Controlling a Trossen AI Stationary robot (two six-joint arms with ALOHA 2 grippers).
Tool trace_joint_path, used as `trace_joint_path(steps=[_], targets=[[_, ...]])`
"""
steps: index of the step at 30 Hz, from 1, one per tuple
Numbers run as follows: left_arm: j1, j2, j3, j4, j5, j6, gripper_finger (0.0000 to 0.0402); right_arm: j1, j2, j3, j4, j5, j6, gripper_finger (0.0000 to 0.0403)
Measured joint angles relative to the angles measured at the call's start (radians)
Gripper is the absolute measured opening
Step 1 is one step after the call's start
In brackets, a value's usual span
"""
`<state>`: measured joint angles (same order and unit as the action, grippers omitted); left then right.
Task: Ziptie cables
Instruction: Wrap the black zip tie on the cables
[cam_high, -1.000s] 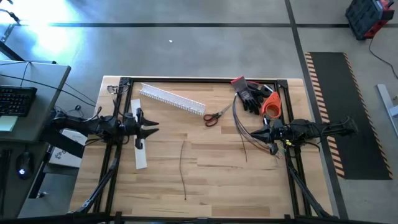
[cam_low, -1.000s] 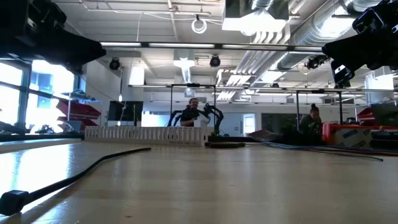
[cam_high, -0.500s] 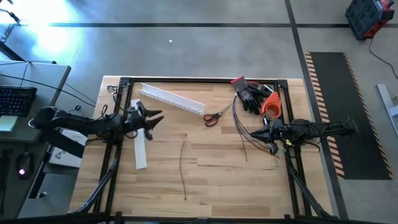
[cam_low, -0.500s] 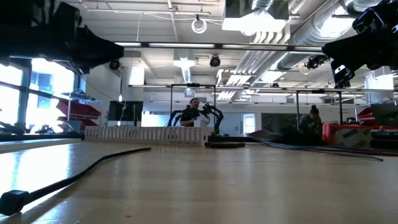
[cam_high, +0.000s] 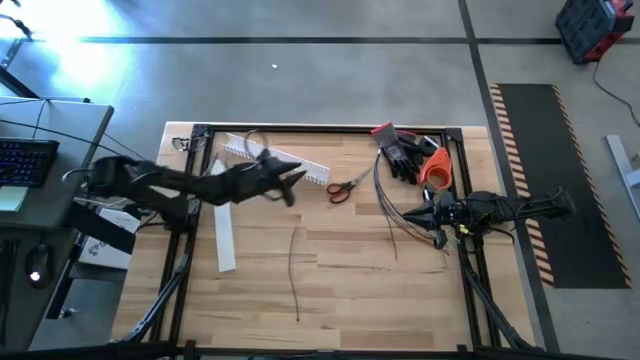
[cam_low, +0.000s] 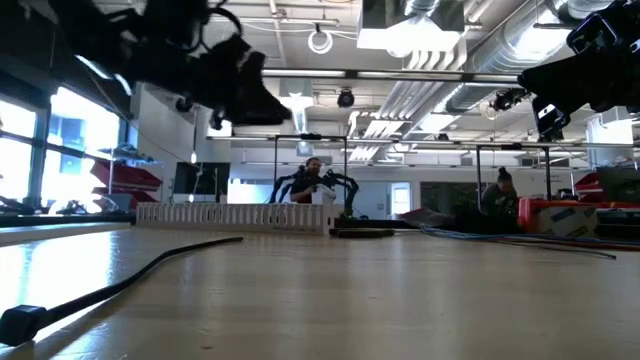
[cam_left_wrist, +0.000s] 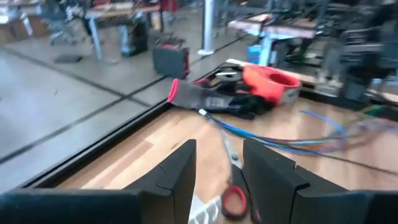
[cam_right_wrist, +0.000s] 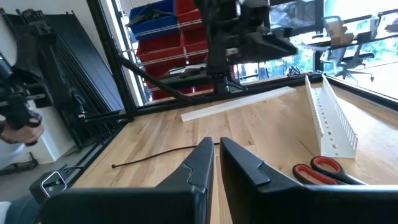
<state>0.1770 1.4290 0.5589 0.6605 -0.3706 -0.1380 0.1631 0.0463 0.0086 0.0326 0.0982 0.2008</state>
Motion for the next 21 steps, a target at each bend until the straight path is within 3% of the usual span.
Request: trace_joint_path(steps=[3,7,15,21], targets=[[0.032,0.128,0.124,0.019,0.004,-0.013,0.0118,0.000,0.000,0.000,0.000,0.000,0.000,0.0016],[0.079,0.304,0.343,-0.038,0.117,0.011,0.0118,0.000,0.000,0.000,0.000,0.000,0.000,0.0016],[0.133,0.656,0.841,-0.305,0.215,-0.116,0.0148,0.000,0.000,0.000,0.000,0.000,0.000,0.0016],[0.124,0.870,1.148,-0.490,0.266,-0.158,0.0180,0.000,0.000,0.000,0.000,0.000,0.000,0.0016]])
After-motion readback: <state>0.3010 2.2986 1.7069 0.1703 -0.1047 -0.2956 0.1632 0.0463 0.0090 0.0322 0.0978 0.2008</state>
